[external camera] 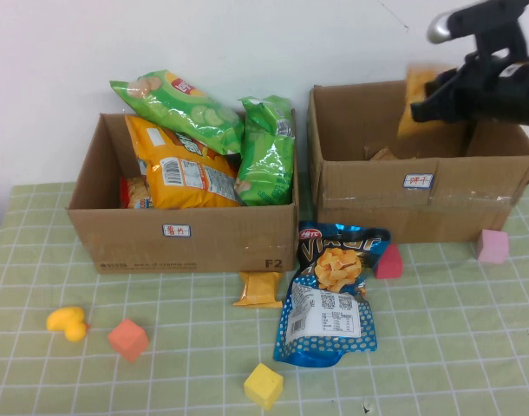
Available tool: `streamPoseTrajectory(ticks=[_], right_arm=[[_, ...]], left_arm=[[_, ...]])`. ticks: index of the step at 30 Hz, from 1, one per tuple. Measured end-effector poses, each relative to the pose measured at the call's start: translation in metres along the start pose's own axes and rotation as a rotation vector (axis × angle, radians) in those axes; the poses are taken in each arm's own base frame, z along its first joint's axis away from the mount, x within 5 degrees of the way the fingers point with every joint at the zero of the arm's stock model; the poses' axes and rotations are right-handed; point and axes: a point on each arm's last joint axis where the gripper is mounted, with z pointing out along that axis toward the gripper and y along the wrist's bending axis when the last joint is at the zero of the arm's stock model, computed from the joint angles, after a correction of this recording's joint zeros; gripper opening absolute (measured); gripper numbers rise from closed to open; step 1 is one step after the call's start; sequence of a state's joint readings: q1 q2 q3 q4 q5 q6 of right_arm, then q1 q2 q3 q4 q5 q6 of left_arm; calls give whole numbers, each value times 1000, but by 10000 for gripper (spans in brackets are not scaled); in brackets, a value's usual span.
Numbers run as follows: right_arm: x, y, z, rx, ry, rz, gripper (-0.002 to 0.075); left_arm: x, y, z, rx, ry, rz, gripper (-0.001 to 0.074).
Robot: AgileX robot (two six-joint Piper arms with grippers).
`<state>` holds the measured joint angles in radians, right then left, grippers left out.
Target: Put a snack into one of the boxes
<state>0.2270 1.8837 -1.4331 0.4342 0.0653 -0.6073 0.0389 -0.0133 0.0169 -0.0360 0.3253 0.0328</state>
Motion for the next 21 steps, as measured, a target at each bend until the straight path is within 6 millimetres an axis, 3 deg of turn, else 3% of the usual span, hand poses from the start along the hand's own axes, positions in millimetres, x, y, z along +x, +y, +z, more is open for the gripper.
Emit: streamPoseTrajectory(ticks=[4, 6, 9, 11, 14, 18, 21], right_arm=[[1, -3, 19, -47, 49, 85, 428], [-6, -8, 16, -92, 75, 136, 471], [-22, -15, -1, -176, 113, 189, 377], [-33, -18, -22, -221, 123, 199, 210], [-54, -18, -65, -247, 80, 163, 57], [-73, -12, -130, -240, -24, 79, 11], [-73, -3, -185, -229, -93, 21, 3]], left_arm=[[0, 0, 0, 0, 0, -2, -3], [0, 0, 0, 0, 0, -2, -3], [0, 0, 0, 0, 0, -2, -3], [0, 0, 0, 0, 0, -2, -3], [0, 0, 0, 0, 0, -2, -3], [0, 0, 0, 0, 0, -2, -3], [0, 0, 0, 0, 0, -2, -3]])
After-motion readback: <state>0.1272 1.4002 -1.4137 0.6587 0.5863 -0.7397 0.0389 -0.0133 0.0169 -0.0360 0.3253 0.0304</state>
